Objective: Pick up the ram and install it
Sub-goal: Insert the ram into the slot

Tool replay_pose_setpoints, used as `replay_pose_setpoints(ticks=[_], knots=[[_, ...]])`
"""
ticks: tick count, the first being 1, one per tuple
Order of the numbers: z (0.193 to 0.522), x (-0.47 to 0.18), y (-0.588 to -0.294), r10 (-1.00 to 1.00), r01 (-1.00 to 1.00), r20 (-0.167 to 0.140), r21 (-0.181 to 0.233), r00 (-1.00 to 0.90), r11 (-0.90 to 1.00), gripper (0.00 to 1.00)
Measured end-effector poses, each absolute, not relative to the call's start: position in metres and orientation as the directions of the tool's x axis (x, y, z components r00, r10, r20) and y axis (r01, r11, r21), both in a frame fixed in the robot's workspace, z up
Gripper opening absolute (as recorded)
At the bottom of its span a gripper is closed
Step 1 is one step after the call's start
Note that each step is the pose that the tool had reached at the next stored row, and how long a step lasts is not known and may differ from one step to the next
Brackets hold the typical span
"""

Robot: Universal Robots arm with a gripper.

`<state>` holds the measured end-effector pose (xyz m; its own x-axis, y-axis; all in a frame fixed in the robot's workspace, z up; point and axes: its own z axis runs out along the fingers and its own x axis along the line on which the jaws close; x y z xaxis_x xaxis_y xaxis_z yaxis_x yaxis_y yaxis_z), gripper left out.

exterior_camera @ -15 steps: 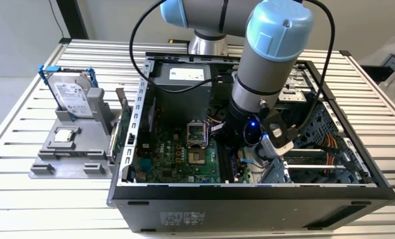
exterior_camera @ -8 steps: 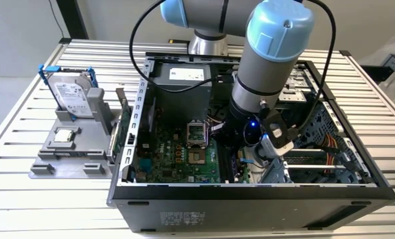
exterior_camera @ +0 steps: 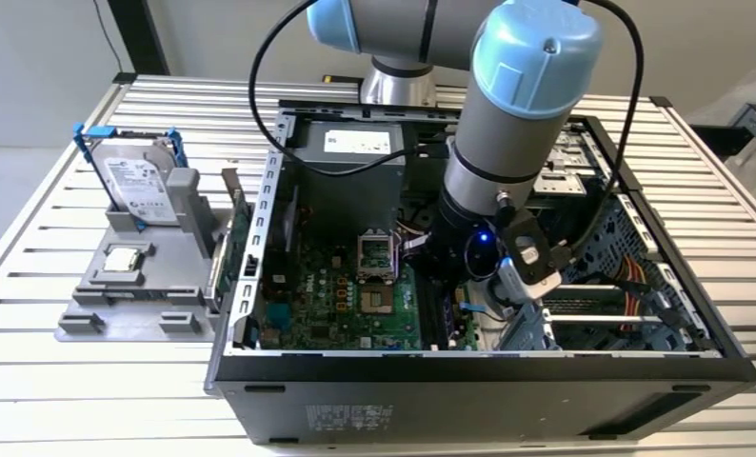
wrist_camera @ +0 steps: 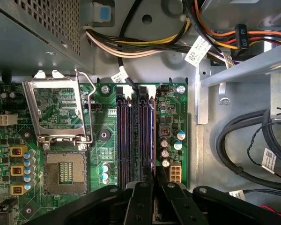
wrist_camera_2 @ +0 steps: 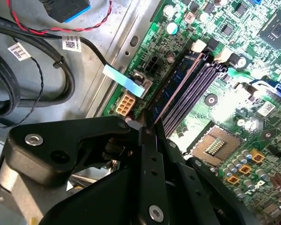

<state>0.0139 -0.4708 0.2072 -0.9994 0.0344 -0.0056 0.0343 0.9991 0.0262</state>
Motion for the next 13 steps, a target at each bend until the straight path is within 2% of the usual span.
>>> replay_pose_setpoints(ticks=[13], knots=[[0.2109,0.0139,-0.4711,0.035,0.035,-0.006,0.028,-0.999,0.999,0.00]])
